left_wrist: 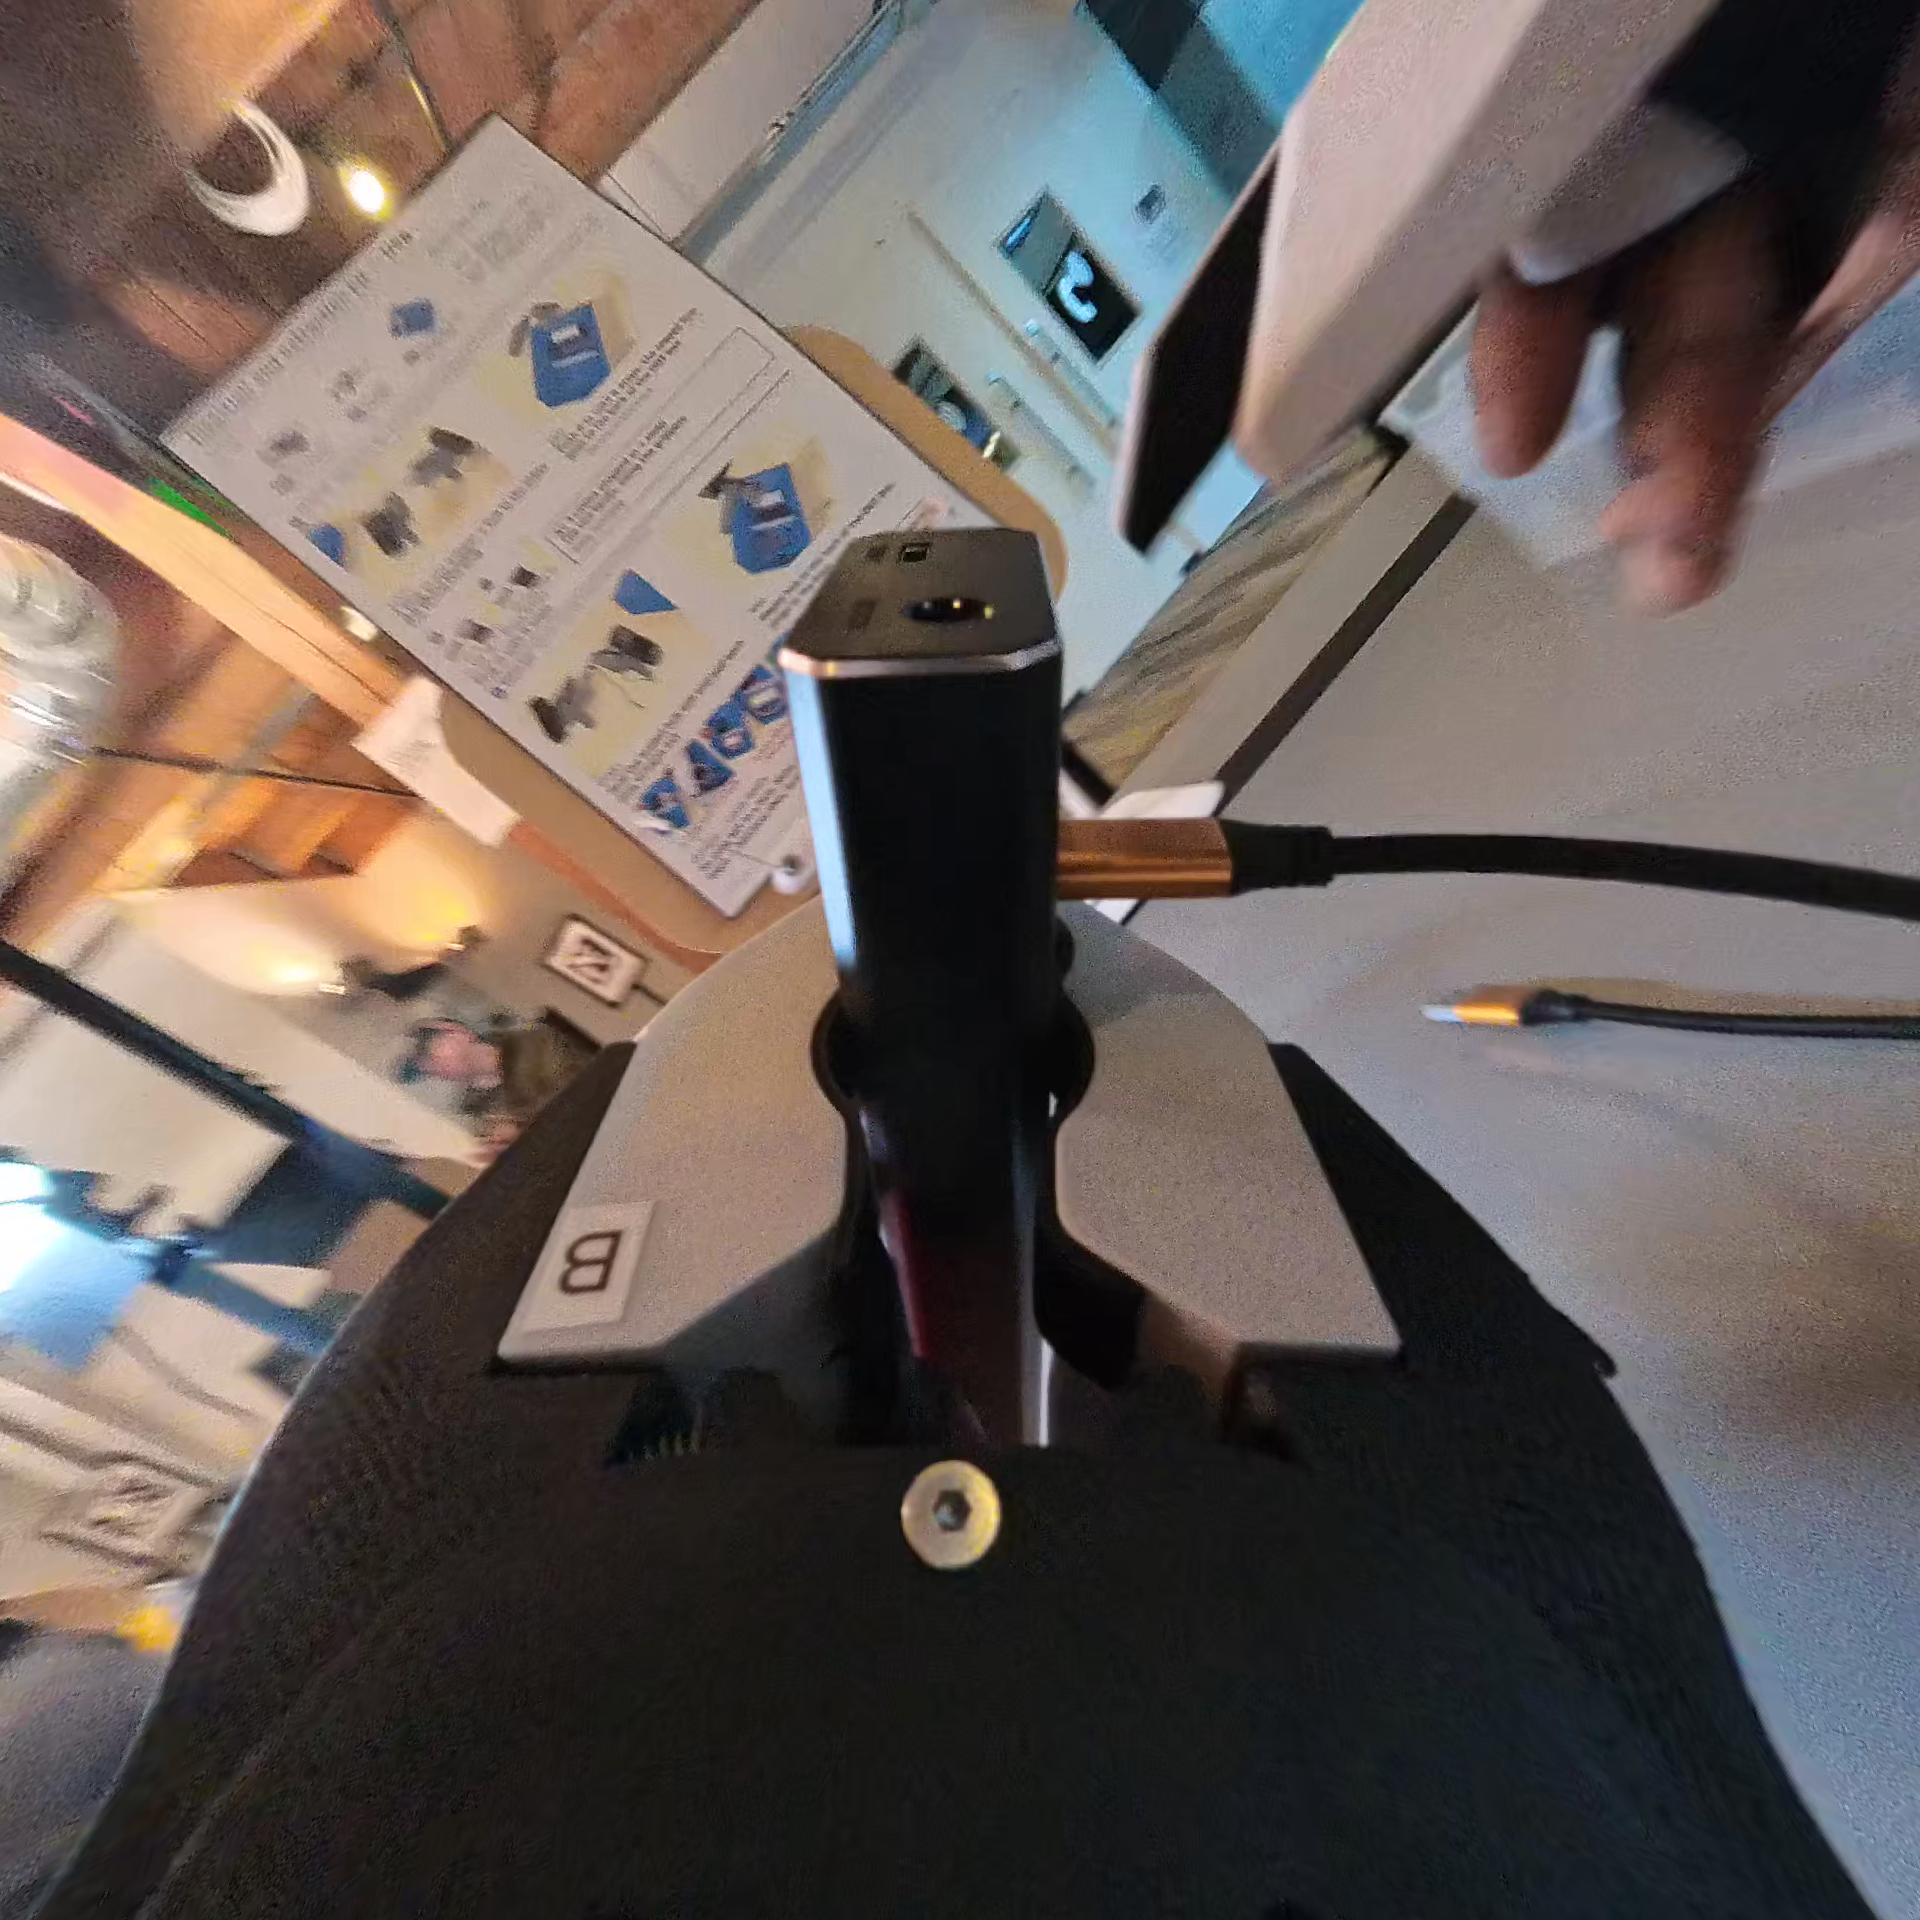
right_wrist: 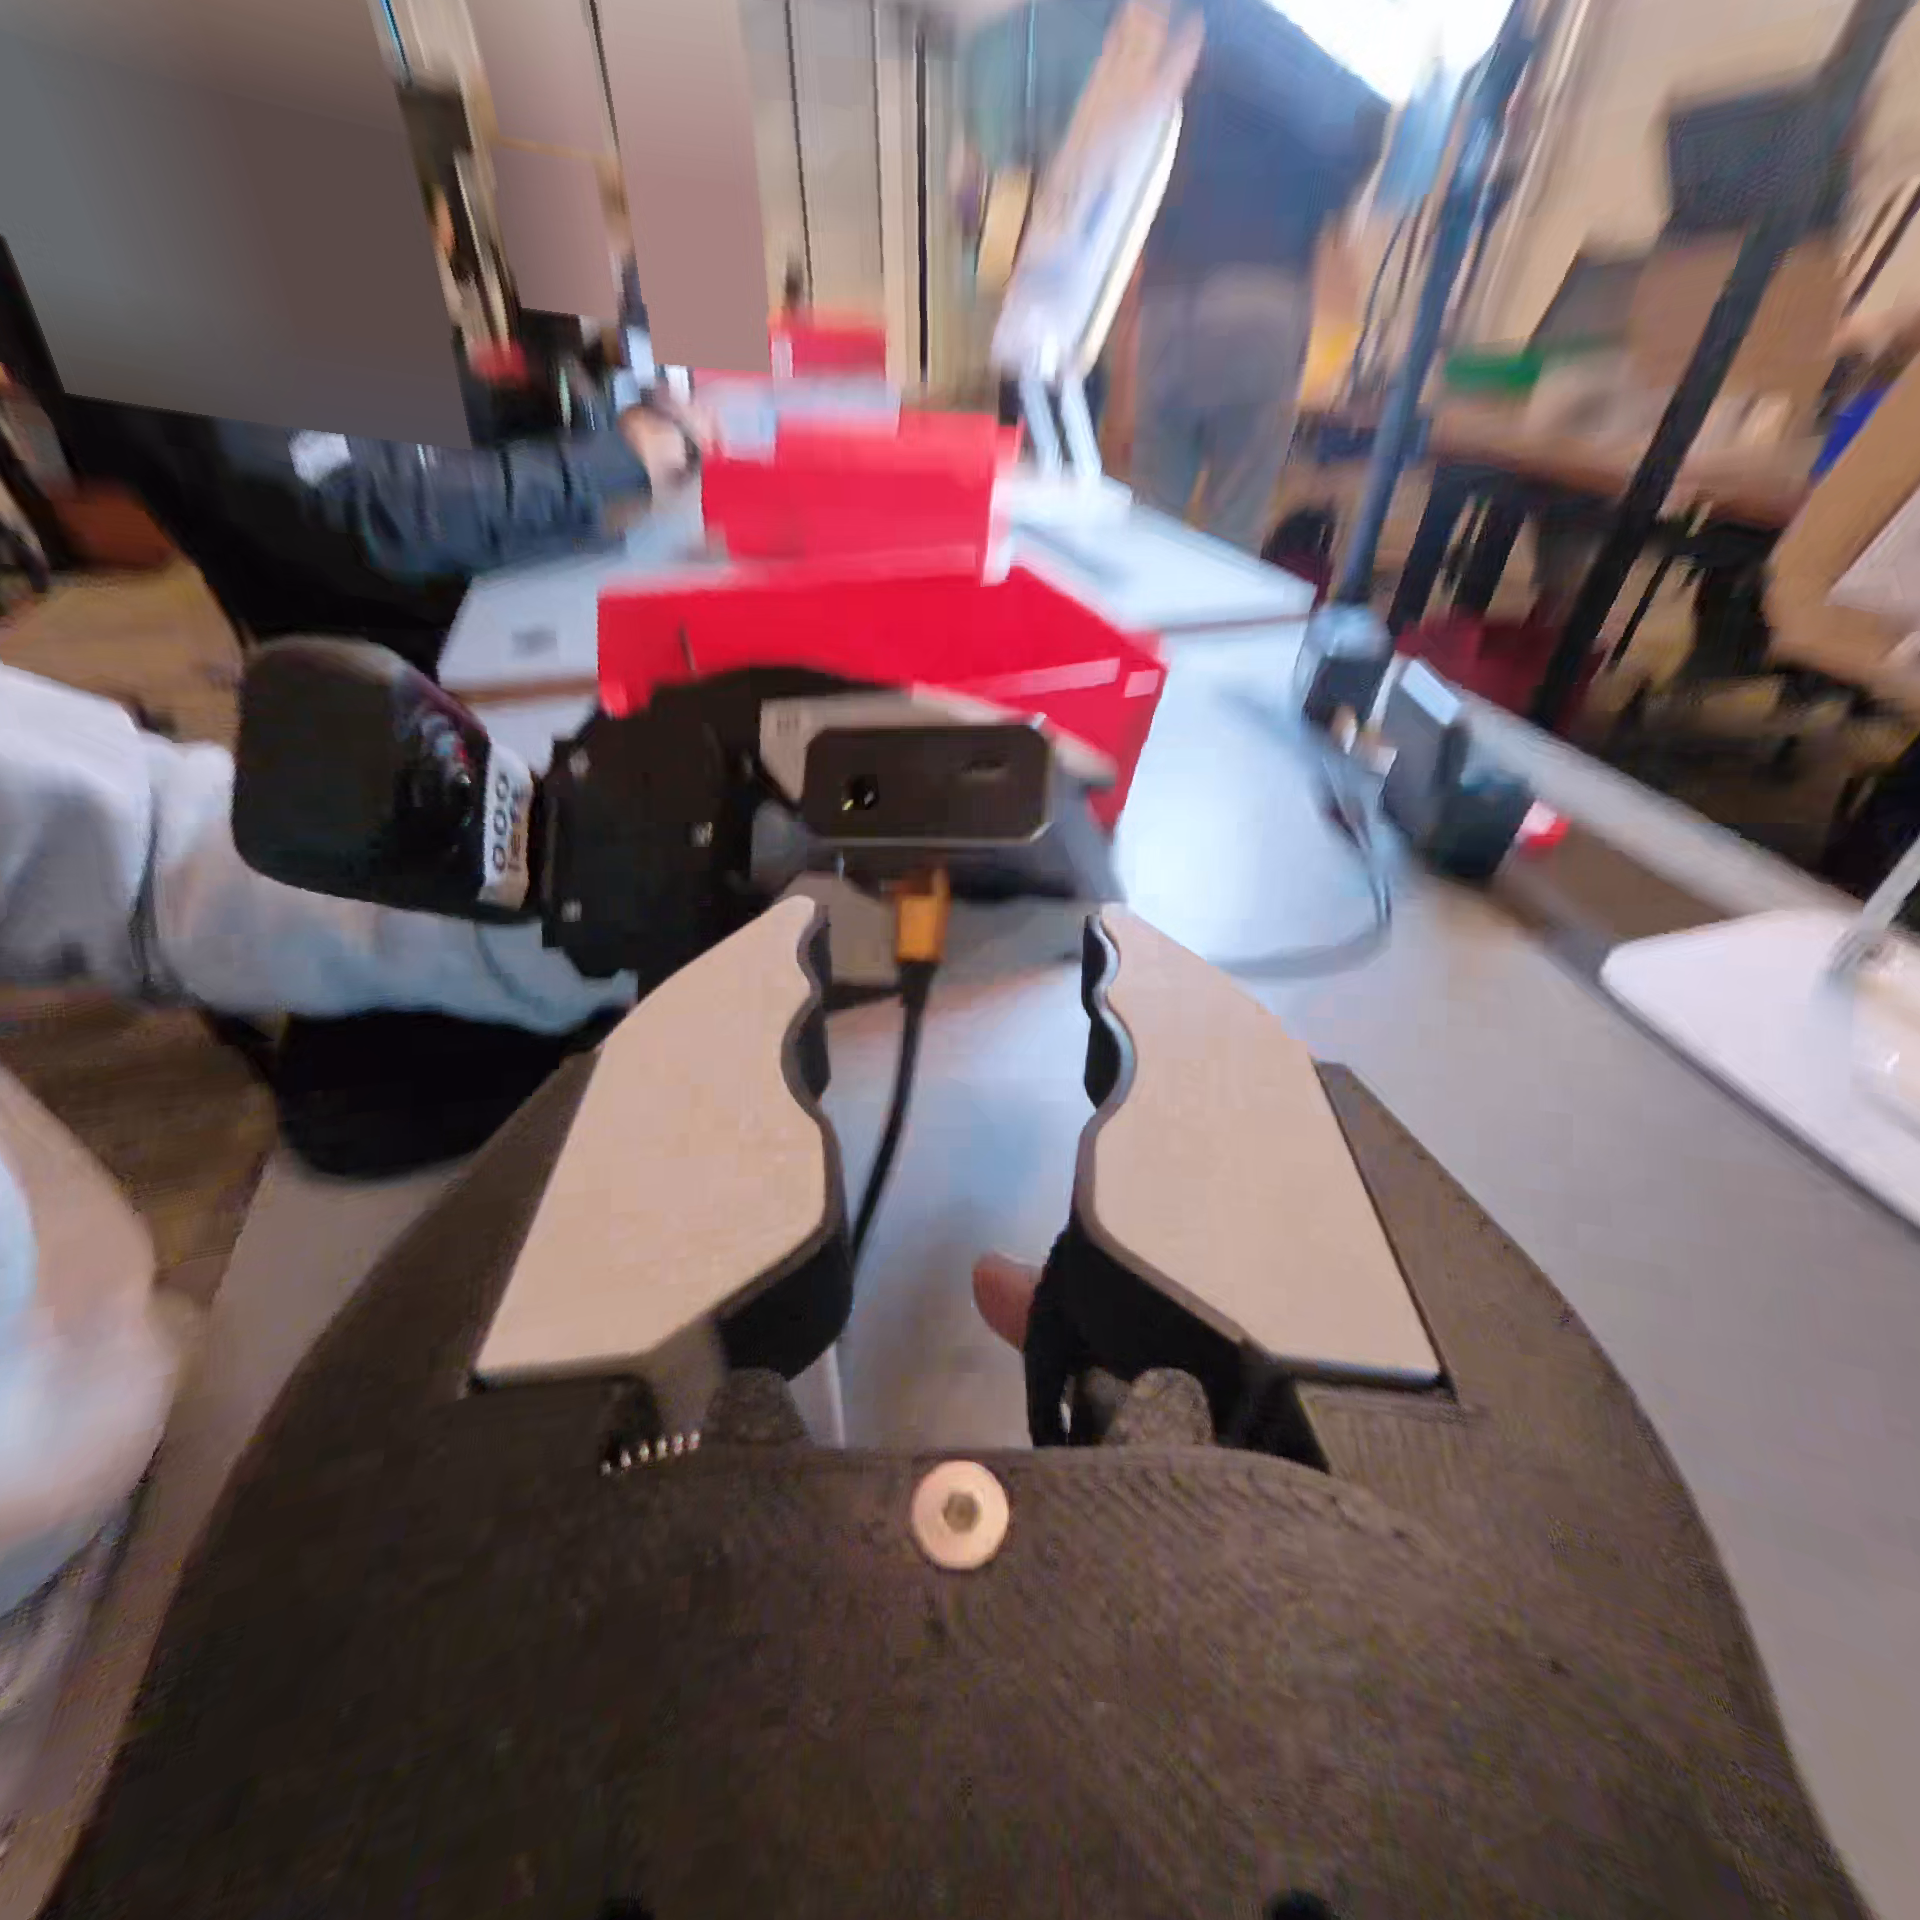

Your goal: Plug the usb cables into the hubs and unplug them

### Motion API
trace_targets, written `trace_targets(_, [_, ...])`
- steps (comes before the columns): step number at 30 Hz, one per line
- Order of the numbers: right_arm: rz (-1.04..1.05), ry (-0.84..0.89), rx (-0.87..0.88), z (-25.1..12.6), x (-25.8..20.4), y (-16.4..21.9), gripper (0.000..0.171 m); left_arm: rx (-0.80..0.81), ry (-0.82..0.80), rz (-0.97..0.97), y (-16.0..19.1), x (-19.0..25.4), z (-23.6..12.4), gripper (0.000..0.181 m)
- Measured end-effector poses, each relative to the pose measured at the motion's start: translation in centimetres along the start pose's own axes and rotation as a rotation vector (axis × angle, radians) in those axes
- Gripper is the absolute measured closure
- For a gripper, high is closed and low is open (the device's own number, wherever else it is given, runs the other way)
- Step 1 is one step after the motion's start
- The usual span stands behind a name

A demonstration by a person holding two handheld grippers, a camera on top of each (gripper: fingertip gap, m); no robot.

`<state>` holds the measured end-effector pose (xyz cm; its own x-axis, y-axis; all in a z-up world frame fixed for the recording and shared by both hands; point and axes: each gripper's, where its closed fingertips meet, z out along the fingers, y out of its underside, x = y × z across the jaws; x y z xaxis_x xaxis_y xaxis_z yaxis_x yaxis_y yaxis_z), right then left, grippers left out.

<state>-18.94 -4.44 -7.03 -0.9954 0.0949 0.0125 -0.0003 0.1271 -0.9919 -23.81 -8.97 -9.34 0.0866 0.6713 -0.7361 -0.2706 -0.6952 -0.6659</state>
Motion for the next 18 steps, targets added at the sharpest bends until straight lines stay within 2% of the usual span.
trace_targets(3, [-0.024,0.031,-0.149,1.7,-0.4,2.7,0.133,-0.029,-0.014,0.058,0.7,0.1,0.2,0.152])
trace_targets(6, [-0.052,0.138,-0.126,3.4,0.0,3.4,0.145,-0.045,0.010,0.070,0.8,0.7,0.3,0.152])
trace_targets(8, [-0.150,0.227,-0.125,3.8,0.5,3.8,0.157,-0.045,0.013,0.103,0.9,0.9,0.2,0.152])
trace_targets(10, [-0.258,0.265,-0.116,3.9,0.7,3.9,0.158,-0.051,0.029,0.100,1.1,0.9,0.3,0.152])
trace_targets(13, [-0.182,0.241,-0.154,3.8,0.7,4.2,0.158,-0.042,0.043,0.123,1.1,1.1,0.3,0.152])
trace_targets(18, [-0.119,0.216,-0.110,3.7,0.4,3.4,0.158,-0.021,0.049,0.109,0.4,0.5,0.2,0.150])
